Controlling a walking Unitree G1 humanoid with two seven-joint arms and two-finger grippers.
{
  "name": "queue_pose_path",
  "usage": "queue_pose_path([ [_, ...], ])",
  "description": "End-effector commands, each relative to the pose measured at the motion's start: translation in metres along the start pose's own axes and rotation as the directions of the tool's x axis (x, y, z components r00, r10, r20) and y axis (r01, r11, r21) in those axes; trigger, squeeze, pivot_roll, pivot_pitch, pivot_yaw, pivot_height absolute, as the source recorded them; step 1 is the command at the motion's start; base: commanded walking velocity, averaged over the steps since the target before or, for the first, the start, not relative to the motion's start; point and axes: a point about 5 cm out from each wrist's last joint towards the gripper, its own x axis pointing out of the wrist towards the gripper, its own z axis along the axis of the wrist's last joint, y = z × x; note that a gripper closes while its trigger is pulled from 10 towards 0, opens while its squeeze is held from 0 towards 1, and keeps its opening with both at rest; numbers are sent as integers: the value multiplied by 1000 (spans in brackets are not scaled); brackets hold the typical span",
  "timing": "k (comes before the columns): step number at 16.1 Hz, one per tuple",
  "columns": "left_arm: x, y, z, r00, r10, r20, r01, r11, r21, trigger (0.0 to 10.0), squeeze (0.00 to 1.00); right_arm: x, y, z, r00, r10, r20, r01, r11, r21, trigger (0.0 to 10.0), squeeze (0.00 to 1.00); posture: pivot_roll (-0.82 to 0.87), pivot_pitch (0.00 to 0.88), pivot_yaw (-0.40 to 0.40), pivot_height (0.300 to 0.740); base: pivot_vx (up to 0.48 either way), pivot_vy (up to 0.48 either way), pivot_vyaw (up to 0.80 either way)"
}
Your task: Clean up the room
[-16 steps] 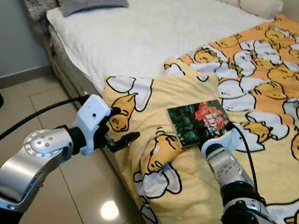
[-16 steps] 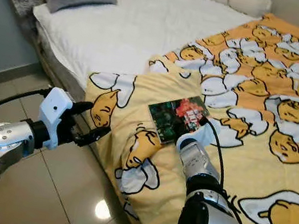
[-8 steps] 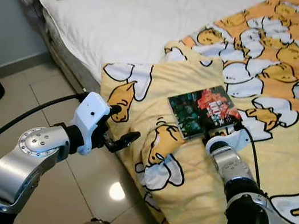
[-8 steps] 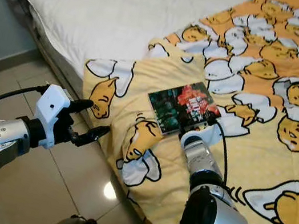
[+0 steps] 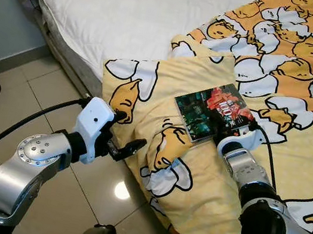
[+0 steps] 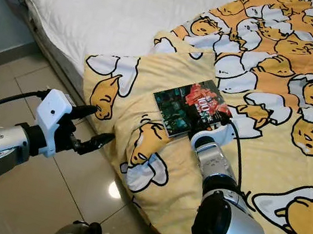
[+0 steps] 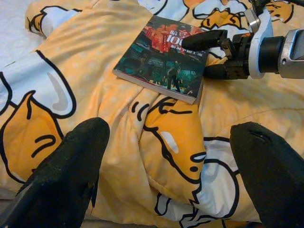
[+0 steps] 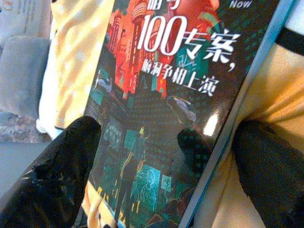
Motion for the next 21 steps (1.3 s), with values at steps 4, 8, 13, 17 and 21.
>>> queue_pose_path([
  [4, -2, 0, 0, 1000, 11, -5, -11, 1000, 25, 10000, 667, 1, 8, 2, 997, 71, -22, -70, 997, 6, 10000, 0, 36, 178, 47, 740, 0, 0, 0],
  [8, -1, 0, -1, 1000, 1, -7, -1, 999, 40, 10000, 671, 0, 8, 2, 993, 118, -19, -116, 990, 79, 10000, 0, 31, 163, 53, 740, 0, 0, 0],
  [13, 1, 2, 1, 1000, 4, 4, -4, 999, 48, 10000, 675, 1, 21, 1, 973, 230, -3, -226, 956, 185, 10000, 0, 31, 146, 51, 740, 0, 0, 0],
  [17, 3, 3, 1, 1000, 6, 9, -7, 999, 53, 10000, 675, 2, 24, 4, 970, 241, 22, -240, 945, 221, 10000, 0, 29, 130, 50, 740, 0, 0, 0],
  [21, 4, 6, 1, 1000, 11, 14, -11, 998, 62, 10000, 671, 2, 24, 7, 971, 237, 32, -239, 950, 202, 10000, 0, 35, 117, 53, 740, 0, 0, 0],
])
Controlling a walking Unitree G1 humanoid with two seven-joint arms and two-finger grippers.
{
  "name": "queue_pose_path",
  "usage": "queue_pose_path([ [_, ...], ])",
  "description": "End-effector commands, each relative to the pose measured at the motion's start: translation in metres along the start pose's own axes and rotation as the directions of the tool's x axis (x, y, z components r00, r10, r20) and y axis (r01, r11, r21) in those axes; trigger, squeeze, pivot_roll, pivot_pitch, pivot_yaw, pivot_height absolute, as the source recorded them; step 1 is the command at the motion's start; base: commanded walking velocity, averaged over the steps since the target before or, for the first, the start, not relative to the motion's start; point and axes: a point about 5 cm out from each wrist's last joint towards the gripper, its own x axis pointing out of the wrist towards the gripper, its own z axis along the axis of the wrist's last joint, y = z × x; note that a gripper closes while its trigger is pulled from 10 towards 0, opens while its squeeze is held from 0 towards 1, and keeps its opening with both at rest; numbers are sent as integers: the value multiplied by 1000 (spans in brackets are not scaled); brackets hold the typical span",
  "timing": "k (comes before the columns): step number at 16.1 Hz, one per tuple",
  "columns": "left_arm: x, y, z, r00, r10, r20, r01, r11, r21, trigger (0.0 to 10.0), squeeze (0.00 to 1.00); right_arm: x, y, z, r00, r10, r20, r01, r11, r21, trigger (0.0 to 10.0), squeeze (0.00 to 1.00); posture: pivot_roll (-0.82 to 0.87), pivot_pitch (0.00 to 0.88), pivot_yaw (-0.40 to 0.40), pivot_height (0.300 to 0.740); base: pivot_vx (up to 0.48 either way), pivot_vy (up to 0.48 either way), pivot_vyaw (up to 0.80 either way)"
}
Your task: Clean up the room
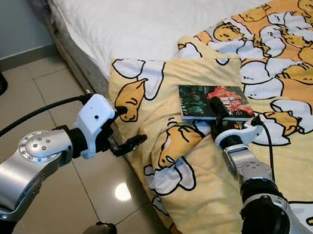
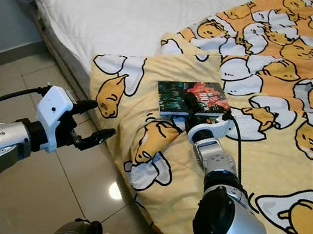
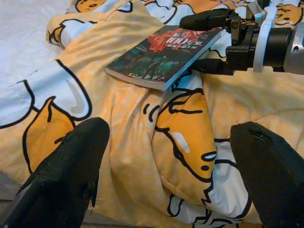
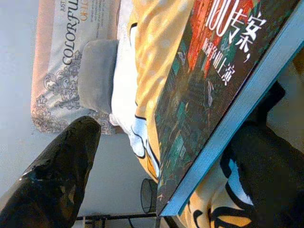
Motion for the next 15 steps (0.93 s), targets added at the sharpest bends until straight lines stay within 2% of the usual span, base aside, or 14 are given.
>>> queue_pose_path([
  [1, 0, 0, -2, 1000, -2, -16, 2, 1000, 16, 10000, 671, 1, 2, 0, 1000, -8, 12, 8, 1000, -10, 10000, 0, 41, 120, 56, 740, 0, 0, 0],
  [5, -3, -1, -2, 1000, -5, -20, 5, 1000, 18, 10000, 671, 3, -3, -11, 997, -72, 23, 72, 997, -7, 10000, 0, 62, 150, 75, 740, 0, 0, 0],
  [7, -6, -3, -1, 1000, -11, -29, 12, 1000, 19, 10000, 675, 7, 2, -19, 996, -84, 35, 83, 996, 13, 10000, 0, 94, 185, 86, 740, 0, 0, 0],
  [11, -14, -3, 1, 999, -11, -43, 12, 1000, 21, 10000, 675, 11, 6, -22, 992, -112, 60, 110, 993, 34, 10000, 0, 122, 222, 97, 740, 0, 0, 0],
  [15, -19, -4, 0, 998, -10, -60, 12, 1000, 20, 10000, 675, 15, 16, -16, 988, -83, 130, 72, 993, 90, 10000, 0, 137, 232, 98, 740, 0, 0, 0],
])
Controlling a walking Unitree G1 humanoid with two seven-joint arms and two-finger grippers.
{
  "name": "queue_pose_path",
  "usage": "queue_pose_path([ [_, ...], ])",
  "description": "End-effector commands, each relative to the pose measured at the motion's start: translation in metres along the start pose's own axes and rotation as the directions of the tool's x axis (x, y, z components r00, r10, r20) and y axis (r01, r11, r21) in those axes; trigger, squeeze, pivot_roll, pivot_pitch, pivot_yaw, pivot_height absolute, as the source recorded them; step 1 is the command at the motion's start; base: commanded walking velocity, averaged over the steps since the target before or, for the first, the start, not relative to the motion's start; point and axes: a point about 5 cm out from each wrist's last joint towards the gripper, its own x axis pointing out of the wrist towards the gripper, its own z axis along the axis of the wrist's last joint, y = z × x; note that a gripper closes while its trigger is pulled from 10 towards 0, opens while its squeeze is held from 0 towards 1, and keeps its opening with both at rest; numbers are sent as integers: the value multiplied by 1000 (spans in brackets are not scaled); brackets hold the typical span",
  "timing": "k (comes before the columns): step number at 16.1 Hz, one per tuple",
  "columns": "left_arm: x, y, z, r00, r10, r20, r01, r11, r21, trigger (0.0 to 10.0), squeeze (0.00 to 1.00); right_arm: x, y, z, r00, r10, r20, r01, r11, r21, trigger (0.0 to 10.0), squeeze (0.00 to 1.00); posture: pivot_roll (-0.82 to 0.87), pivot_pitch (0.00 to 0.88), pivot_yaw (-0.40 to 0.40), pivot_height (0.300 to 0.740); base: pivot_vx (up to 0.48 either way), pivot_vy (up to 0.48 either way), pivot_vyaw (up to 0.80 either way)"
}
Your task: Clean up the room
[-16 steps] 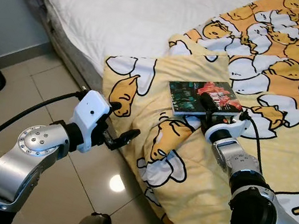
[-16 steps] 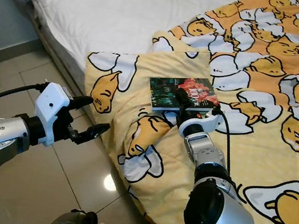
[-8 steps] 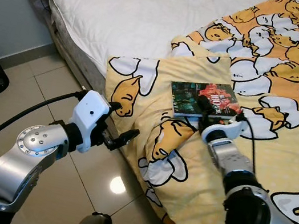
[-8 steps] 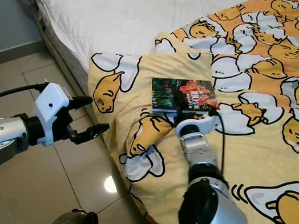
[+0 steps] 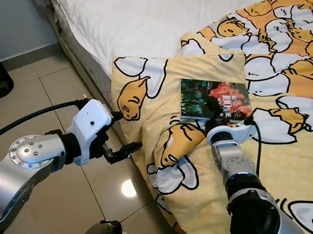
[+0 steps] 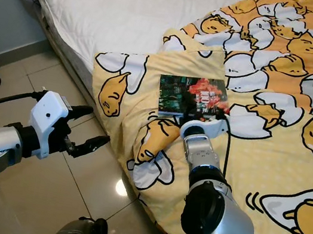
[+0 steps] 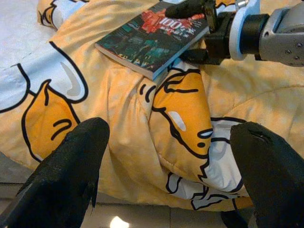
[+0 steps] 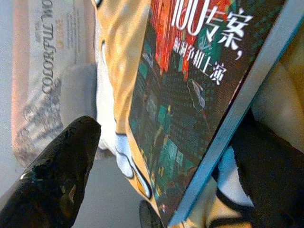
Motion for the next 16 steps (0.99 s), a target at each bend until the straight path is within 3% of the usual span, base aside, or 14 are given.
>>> queue_pose_path([
  [1, -5, 1, 0, 1000, 10, -9, -10, 1000, 2, 10000, 678, 3, 8, 0, 1000, 7, 14, -8, 1000, 15, 8863, 0, 141, 234, 97, 740, 0, 0, 0],
  [2, -6, 0, 1, 1000, 11, -10, -11, 1000, 2, 10000, 671, 3, 7, 0, 1000, -8, 18, 8, 1000, 8, 6353, 0, 148, 238, 99, 740, 0, 0, 0],
  [3, -7, 0, 2, 1000, 11, -11, -11, 1000, 2, 10000, 671, 4, 7, 0, 1000, -15, 21, 15, 1000, 6, 5059, 0, 155, 244, 102, 740, 0, 0, 0],
  [4, -8, 0, 2, 1000, 10, -13, -10, 1000, 3, 10000, 675, 4, 7, -1, 999, -21, 24, 21, 1000, 9, 4392, 0, 165, 260, 106, 740, 0, 0, 0],
  [5, -11, -1, 2, 1000, 9, -22, -9, 1000, 1, 10000, 675, 4, 9, -2, 999, -23, 24, 23, 1000, 16, 2902, 0, 172, 269, 109, 740, 0, 0, 0],
  [6, -15, -2, 1, 999, 8, -31, -8, 1000, -1, 10000, 678, 5, 10, -4, 1000, -23, 21, 23, 1000, 18, 2314, 0, 182, 277, 111, 740, 0, 0, 0],
  [7, -18, -3, 1, 999, 9, -37, -9, 1000, -1, 10000, 675, 5, 10, -6, 1000, -28, 14, 27, 1000, 15, 3804, 0, 190, 283, 111, 740, 0, 0, 0],
  [8, -20, -4, 1, 999, 11, -42, -11, 1000, -3, 10000, 675, 5, 10, -8, 999, -34, 5, 33, 999, 9, 4627, 0, 198, 291, 111, 740, 0, 0, 0],
  [9, -23, -5, 0, 999, 15, -50, -15, 1000, -6, 10000, 675, 4, 8, -11, 999, -44, -9, 44, 999, -5, 10000, 0, 210, 306, 111, 740, 0, 0, 0],
  [14, -32, -11, -1, 997, 23, -70, -24, 1000, -20, 10000, 675, 4, 8, -14, 1000, -22, -3, 22, 999, 27, 10000, 0, 223, 321, 103, 740, 0, 0, 0],
  [15, -31, -10, 0, 997, 31, -66, -32, 999, -22, 10000, 675, 6, 16, -10, 999, 24, 22, -25, 998, 52, 4863, 0, 219, 316, 98, 740, 0, 0, 0],
  [16, -30, -10, 0, 997, 33, -64, -35, 999, -23, 10000, 675, 7, 18, -9, 999, 43, 32, -45, 997, 58, 4235, 0, 216, 309, 95, 740, 0, 0, 0],
])
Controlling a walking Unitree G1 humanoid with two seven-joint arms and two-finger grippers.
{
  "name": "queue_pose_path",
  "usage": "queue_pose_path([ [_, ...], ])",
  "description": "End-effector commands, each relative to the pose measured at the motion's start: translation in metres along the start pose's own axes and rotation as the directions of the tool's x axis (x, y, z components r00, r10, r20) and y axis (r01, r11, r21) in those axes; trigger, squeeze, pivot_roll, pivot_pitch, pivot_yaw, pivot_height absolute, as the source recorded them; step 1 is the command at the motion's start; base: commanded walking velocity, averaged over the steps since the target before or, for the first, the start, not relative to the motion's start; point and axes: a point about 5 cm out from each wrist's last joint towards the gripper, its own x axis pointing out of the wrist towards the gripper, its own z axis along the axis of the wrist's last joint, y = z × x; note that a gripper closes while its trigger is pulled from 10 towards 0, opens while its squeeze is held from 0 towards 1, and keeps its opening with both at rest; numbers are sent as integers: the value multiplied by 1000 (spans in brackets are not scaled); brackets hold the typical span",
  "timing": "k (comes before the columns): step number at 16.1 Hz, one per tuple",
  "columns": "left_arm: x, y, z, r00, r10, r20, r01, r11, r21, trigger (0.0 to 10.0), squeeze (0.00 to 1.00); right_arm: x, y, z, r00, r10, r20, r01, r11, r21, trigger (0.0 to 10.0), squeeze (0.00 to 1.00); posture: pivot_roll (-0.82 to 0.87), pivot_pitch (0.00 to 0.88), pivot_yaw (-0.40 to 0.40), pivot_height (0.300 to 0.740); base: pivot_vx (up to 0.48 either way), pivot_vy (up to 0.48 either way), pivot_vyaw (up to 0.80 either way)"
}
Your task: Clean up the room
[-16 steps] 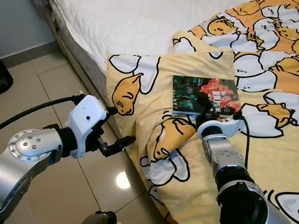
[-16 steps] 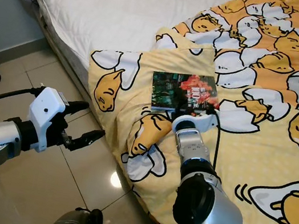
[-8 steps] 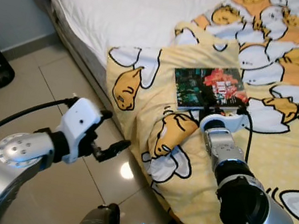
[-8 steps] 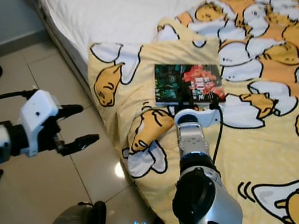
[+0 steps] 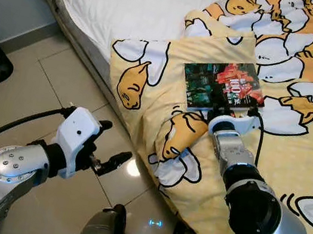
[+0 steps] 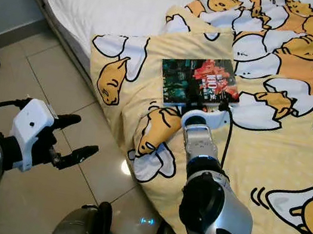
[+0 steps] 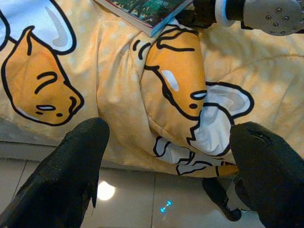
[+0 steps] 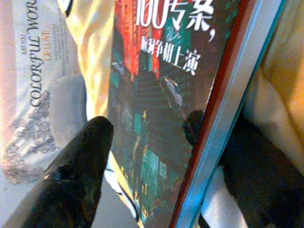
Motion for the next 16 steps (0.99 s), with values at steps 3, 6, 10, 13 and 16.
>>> queue_pose_path([
  [3, -2, 2, 2, 1000, 21, 6, -21, 1000, 2, 10000, 675, 2, 6, -4, 1000, 31, 1, -31, 998, 51, 0, 0, 210, 293, 90, 740, 0, 0, 0],
  [6, 1, 3, 3, 1000, 24, 11, -24, 1000, 5, 10000, 671, 4, 11, -1, 999, 47, 7, -47, 998, 45, 0, 0, 204, 283, 83, 740, 0, 0, 0],
  [10, 4, 2, 2, 999, 27, 17, -28, 1000, 5, 10000, 671, 4, 12, 2, 998, 59, 12, -59, 997, 41, 0, 0, 192, 266, 75, 740, 0, 0, 0],
  [13, 7, 3, 3, 999, 28, 25, -28, 1000, 7, 10000, 671, 4, 11, 3, 998, 58, 11, -58, 998, 30, 0, 0, 181, 250, 71, 740, 0, 0, 0],
  [16, 14, 4, 4, 999, 31, 41, -31, 999, 7, 10000, 671, 4, 9, 4, 999, 49, -1, -49, 999, -2, 0, 0, 164, 226, 64, 740, 0, 0, 0],
])
